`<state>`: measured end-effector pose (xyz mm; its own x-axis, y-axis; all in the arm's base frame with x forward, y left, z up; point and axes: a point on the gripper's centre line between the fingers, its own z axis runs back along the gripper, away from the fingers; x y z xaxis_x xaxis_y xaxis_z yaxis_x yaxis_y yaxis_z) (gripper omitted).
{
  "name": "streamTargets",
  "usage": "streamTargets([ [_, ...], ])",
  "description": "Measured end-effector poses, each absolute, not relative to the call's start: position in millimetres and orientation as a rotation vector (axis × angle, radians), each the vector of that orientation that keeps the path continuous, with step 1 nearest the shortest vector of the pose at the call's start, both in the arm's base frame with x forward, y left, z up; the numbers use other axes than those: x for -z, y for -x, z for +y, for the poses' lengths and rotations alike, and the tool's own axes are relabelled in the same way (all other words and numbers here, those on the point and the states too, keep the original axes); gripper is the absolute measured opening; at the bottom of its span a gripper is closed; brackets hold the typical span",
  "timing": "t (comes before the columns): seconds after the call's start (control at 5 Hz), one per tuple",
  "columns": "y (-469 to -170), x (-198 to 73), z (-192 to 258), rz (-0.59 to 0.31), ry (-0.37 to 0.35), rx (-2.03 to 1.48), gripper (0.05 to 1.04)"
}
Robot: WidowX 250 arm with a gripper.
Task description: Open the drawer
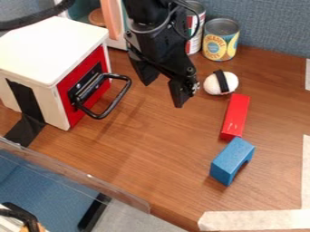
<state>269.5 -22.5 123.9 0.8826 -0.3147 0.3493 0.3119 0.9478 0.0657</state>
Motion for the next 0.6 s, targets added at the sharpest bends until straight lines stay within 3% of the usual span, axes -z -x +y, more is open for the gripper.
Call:
streamTargets([
  [0.4,-272.3,-104.6,-14.4,-0.312,-0.024,0.294,1.0],
  [0.6,-276.9,-105.2,-2.5,-0.313,-0.088,0.229,1.001],
])
